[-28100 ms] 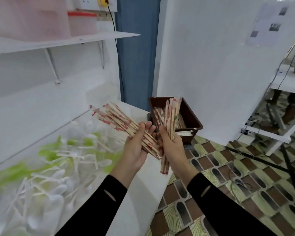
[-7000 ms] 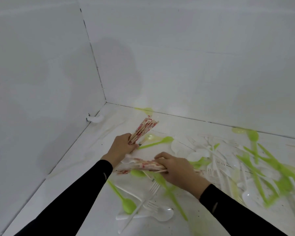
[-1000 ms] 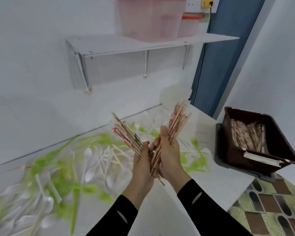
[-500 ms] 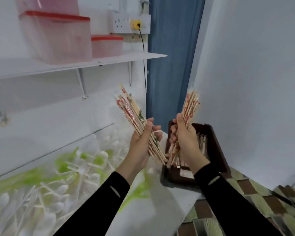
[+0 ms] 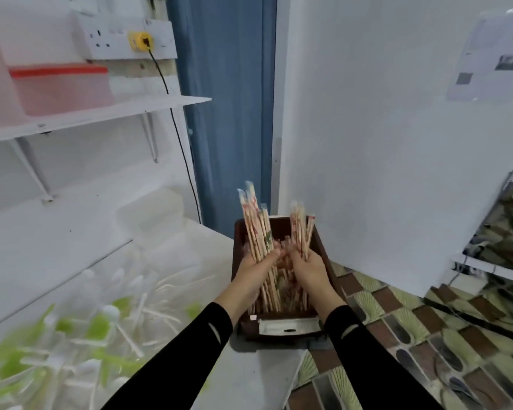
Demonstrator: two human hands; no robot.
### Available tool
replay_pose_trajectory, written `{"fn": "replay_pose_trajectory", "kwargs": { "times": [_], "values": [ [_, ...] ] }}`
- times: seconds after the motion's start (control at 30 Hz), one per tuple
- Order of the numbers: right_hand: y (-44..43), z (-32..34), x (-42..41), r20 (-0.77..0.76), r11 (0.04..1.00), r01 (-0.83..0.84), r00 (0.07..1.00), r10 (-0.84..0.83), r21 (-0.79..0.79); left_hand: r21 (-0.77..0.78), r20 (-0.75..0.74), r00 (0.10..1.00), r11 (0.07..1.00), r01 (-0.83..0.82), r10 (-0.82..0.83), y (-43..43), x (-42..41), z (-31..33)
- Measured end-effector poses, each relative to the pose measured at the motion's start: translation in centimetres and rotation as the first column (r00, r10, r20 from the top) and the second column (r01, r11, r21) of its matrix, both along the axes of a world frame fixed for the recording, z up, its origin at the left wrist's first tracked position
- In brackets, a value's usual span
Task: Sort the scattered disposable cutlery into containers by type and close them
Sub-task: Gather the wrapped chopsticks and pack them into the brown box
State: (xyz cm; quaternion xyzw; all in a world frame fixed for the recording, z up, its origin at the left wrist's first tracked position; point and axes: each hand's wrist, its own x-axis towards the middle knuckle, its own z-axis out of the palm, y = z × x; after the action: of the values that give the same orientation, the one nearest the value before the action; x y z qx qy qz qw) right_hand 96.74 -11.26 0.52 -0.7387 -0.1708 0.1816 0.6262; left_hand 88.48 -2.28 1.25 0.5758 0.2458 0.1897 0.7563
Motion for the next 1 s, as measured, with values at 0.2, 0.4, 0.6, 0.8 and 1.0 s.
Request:
{"fn": "replay_pose_trajectory", "kwargs": {
  "times": [0.2,0.4,0.6,0.8,1.0],
  "values": [
    [1.0,-1.0,1.4,0.063,0.973,0.098,0.994,-0.087,-0.207,0.331,-0.287,0.953,0.924,0.193,-0.096,0.6,1.1,-1.9],
    [0.6,-0.9,0.9,0.116,0.958,0.032,0.993,0.002,-0.284,0.470,-0.308,0.951,0.871,0.140,0.014,0.4,1.6,-2.6],
    [0.3,-0.9,0.5,0.270,0.933,0.079,0.963,0.021,-0.352,0.619,-0.334,0.939,0.771,0.151,0.084,0.5,1.7,-2.6],
    [0.6,-1.3,0.2,0.434,0.824,0.130,0.888,0.150,-0.551,0.587,-0.501,0.863,0.757,0.288,0.060,0.0,0.9,-1.8],
    [0.5,-1.3,0.4,0.372,0.821,0.167,0.927,0.059,-0.546,0.636,-0.485,0.865,0.730,0.248,0.129,-0.2,1.3,-2.0]
  ]
}}
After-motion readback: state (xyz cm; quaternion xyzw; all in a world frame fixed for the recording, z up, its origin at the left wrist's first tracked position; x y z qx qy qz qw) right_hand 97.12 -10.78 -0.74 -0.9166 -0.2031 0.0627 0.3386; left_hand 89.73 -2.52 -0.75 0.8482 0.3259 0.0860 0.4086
